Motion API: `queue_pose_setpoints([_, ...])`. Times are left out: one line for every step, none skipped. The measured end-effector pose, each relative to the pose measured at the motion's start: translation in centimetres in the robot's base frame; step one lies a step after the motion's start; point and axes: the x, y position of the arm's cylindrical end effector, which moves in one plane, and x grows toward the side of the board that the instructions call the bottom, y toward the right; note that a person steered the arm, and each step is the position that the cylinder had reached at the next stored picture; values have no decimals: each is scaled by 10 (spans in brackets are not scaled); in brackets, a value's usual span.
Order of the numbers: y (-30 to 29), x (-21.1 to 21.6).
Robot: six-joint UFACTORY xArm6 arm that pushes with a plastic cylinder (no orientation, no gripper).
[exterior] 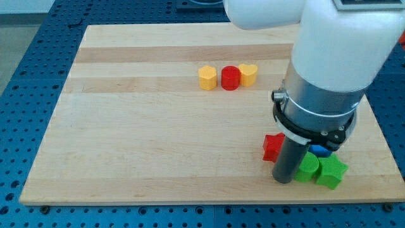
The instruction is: Slide the red star towards the yellow heart
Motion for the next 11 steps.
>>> queue_pose_setpoints([-1,-5])
queue_pose_setpoints([-10,-22])
queue_pose_setpoints([-29,-39])
queue_pose_setpoints([-58,-55])
queue_pose_setpoints([-63,-58])
queue_pose_setpoints([-45,-39])
queue_pose_setpoints([-21,-33])
queue_pose_setpoints([-15,-55])
queue_pose_setpoints([-18,-89])
queue_pose_setpoints([-24,-106])
queue_pose_setpoints([3,-114])
